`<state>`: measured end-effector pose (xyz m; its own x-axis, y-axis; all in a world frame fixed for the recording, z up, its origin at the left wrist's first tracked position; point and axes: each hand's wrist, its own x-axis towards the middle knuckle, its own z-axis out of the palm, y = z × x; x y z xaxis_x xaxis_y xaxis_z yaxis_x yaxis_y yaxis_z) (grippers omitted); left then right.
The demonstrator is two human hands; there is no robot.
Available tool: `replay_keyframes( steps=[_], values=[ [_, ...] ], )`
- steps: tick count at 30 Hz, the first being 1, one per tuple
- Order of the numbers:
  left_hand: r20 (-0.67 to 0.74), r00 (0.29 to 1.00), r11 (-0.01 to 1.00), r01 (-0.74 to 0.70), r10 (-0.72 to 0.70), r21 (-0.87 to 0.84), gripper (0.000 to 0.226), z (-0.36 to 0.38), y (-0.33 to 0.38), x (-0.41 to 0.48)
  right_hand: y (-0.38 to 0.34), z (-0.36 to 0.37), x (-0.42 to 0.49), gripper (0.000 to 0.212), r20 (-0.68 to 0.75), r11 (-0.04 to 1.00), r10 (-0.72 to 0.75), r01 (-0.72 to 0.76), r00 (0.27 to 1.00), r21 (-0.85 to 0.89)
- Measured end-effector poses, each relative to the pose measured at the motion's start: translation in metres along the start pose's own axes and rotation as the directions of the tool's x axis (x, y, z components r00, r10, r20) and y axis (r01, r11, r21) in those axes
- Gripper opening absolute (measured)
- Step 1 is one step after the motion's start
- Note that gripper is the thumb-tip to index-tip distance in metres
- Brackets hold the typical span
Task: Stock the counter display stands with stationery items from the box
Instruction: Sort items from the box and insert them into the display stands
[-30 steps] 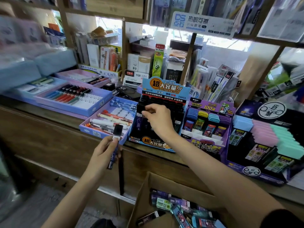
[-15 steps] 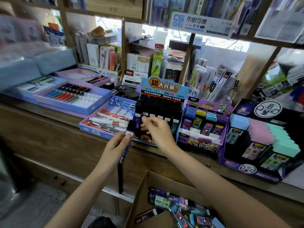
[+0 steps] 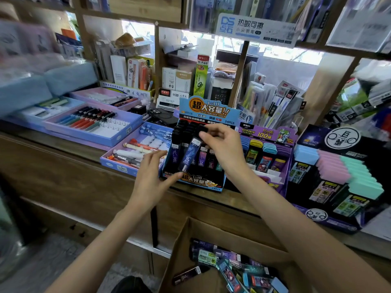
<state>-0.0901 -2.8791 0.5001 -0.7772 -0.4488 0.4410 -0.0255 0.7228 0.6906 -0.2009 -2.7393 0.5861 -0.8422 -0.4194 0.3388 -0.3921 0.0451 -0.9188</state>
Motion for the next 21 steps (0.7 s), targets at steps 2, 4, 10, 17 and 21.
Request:
replay_keyframes(
  steps=[2,4,10,17,21],
  values=[
    [0.048,0.999,0.992,-0.030,0.024,0.124,0.070,0.002,-0.011,0.005,0.006,0.002,0.007,0.014,-0.062,0.998,-0.003,0.000,0.998,-0.056],
    [0.070,0.997,0.987,-0.020,0.009,0.158,0.066,0.006,-0.019,0.009,0.013,0.009,0.011,0.014,-0.106,0.994,-0.025,0.013,0.994,-0.111],
    [0.009,1.000,0.979,-0.025,0.024,0.204,0.054,0.020,-0.030,0.007,0.024,0.028,0.017,0.017,-0.069,0.976,-0.074,0.057,0.995,-0.212],
    [-0.007,0.998,0.980,-0.056,0.058,0.190,0.052,0.022,-0.038,0.009,0.030,0.037,0.018,0.017,-0.061,0.960,-0.073,0.054,0.995,-0.273],
    [-0.008,0.998,0.980,-0.059,0.062,0.191,0.052,0.022,-0.040,0.008,0.033,0.043,0.020,0.020,-0.074,0.934,-0.061,0.031,0.995,-0.356]
  ],
)
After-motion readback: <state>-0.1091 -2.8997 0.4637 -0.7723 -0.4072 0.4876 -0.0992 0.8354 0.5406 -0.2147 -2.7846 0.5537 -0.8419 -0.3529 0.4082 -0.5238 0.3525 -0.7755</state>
